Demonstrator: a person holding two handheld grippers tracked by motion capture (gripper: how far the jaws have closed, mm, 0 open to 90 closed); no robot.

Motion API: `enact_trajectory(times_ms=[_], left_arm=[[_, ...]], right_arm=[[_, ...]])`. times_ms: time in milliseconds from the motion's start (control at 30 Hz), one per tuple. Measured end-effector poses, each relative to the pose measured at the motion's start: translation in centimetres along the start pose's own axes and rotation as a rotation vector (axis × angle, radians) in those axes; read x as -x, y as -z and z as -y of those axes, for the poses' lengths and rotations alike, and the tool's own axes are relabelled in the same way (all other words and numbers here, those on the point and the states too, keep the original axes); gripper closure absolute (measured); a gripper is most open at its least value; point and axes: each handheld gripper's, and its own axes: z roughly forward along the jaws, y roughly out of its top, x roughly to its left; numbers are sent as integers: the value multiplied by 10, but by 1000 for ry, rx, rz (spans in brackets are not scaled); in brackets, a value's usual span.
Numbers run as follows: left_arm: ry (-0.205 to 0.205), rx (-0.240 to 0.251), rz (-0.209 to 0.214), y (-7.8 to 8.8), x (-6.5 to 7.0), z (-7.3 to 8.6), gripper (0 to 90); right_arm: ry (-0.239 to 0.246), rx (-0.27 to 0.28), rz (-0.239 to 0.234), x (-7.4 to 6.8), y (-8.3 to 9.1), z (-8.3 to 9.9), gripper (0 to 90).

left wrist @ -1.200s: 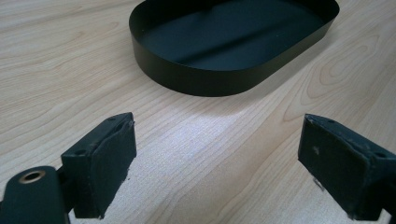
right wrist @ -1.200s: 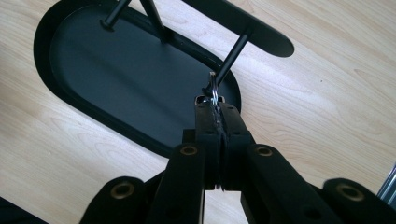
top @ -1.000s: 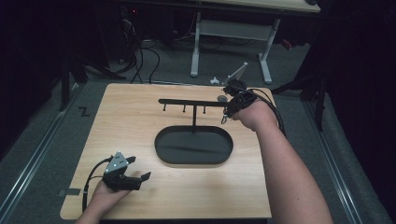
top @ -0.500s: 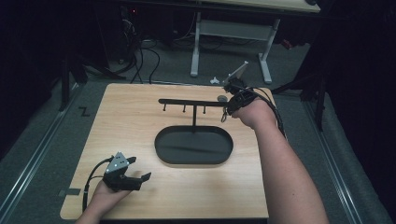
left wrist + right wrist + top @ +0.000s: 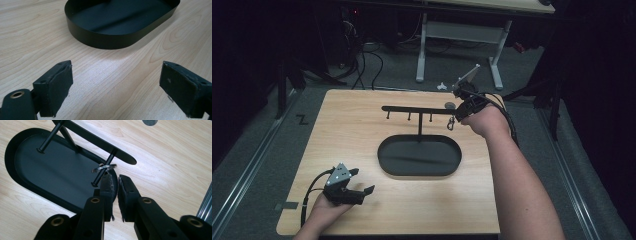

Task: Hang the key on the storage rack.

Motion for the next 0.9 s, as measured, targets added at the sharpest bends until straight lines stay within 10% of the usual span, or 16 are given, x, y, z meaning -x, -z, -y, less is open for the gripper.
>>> enact_trajectory(times_ms=[900], left_arm=[[3, -2, 6, 0, 1, 0, 121]], right_arm=[[-11, -53, 7, -2, -3, 16, 760]])
